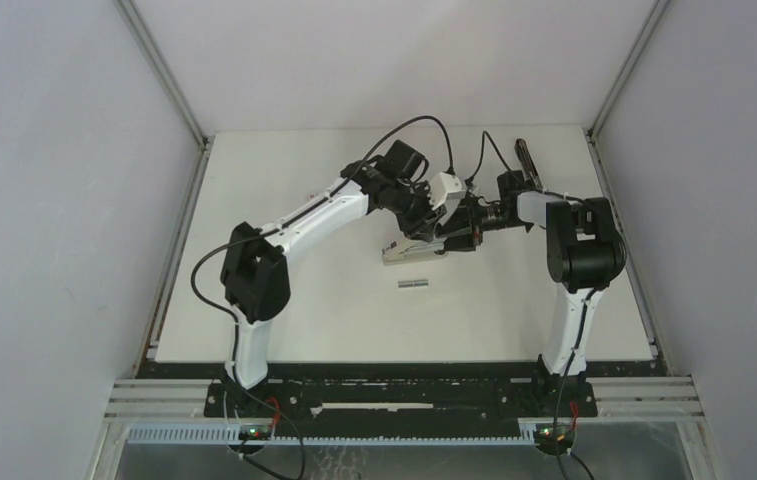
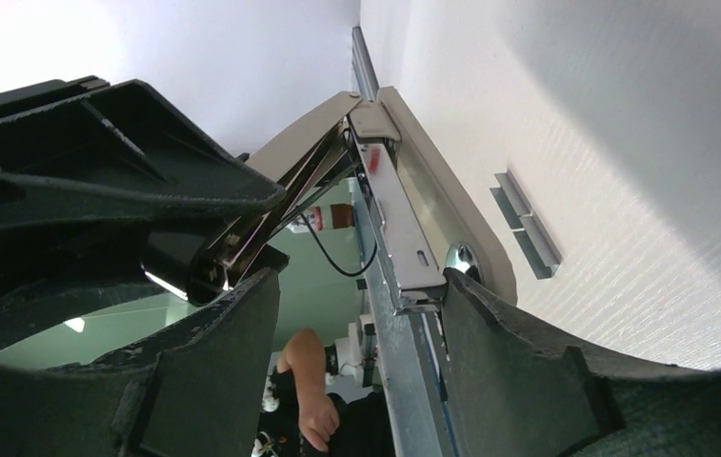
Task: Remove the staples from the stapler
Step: Unload the staple at the center of the board.
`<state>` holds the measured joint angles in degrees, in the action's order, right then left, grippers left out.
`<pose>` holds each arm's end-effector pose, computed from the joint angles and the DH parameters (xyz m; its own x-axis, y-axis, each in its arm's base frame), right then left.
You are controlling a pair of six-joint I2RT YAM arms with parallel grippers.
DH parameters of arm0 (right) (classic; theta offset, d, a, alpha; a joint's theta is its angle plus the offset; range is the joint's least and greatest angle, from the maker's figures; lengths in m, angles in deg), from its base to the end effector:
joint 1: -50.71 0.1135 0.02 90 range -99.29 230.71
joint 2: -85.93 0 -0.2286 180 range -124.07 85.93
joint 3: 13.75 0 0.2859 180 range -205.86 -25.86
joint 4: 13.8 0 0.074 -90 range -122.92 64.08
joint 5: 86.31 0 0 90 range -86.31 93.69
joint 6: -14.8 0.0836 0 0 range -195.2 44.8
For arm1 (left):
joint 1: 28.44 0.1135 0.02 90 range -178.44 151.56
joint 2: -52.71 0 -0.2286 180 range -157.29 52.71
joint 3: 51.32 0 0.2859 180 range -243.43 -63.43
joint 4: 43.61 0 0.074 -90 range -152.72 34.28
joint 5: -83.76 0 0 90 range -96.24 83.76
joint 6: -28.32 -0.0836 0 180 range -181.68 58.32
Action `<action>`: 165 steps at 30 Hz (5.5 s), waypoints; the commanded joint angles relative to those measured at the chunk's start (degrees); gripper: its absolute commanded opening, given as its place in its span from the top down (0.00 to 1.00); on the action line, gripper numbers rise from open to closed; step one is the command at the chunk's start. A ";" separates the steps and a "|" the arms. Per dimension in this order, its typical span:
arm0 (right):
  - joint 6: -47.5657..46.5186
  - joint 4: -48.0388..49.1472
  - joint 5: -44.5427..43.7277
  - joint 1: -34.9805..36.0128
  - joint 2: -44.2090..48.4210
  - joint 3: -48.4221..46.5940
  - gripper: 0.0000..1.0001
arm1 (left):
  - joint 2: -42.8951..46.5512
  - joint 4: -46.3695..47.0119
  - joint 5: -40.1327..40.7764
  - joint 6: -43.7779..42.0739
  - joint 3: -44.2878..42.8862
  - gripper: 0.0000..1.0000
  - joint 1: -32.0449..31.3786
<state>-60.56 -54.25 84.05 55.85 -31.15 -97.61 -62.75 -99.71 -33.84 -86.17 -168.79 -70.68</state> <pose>0.3790 0.1168 0.0760 -0.9983 -0.0473 -0.0329 -0.0401 0.1591 0.9865 0.3374 -0.3586 0.2100 -0.2153 0.6917 -0.6893 0.9738 0.2051 -0.0984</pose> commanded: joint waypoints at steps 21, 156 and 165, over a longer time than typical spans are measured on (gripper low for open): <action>4.99 3.11 5.62 2.57 -2.98 -2.02 0.44 | 3.00 0.57 -1.24 1.42 -5.95 1.00 -1.18; -13.66 -10.33 -2.02 -11.85 -0.09 -6.16 0.89 | 23.31 39.18 -7.49 15.00 49.87 0.08 15.85; -22.56 -19.68 -0.46 -9.91 -0.76 -9.76 0.89 | 11.76 26.32 -21.77 10.67 32.39 0.06 15.30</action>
<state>-77.85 -67.89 77.51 44.84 -35.56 -104.30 -46.24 -67.82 -47.78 -71.99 -128.44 -54.96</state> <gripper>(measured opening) 0.203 0.945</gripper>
